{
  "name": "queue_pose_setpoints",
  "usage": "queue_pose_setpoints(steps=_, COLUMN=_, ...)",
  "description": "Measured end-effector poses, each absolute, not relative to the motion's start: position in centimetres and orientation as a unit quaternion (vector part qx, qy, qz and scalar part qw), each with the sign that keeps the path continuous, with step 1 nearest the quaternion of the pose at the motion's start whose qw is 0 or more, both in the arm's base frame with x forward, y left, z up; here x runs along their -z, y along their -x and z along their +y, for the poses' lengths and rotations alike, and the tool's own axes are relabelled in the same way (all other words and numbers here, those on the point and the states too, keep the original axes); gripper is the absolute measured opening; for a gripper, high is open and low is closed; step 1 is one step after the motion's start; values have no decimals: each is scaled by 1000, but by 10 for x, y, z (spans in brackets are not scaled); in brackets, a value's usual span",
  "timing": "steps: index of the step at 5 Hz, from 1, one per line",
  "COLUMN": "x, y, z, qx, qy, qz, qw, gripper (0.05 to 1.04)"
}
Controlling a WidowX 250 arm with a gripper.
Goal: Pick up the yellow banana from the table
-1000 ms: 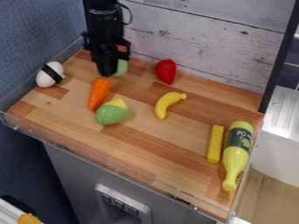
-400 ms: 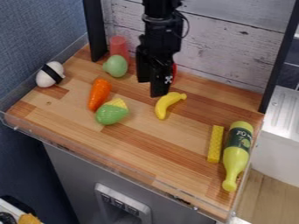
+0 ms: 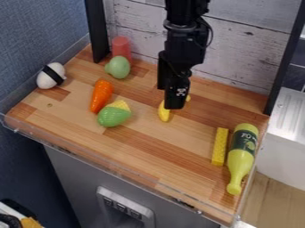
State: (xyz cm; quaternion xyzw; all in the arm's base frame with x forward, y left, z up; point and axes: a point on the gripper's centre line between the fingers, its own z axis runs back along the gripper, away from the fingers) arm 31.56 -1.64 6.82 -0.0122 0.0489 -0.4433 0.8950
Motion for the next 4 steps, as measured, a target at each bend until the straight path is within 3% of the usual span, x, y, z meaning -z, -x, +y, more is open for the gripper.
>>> queue_pose_setpoints(steps=2, x=-81, y=-325, z=-23, qx=312, qy=1, qz=42, qw=949, gripper=999)
queue_pose_setpoints(steps=4, x=-74, y=-336, z=-19, qx=240, qy=1, qz=47, qw=970, gripper=999)
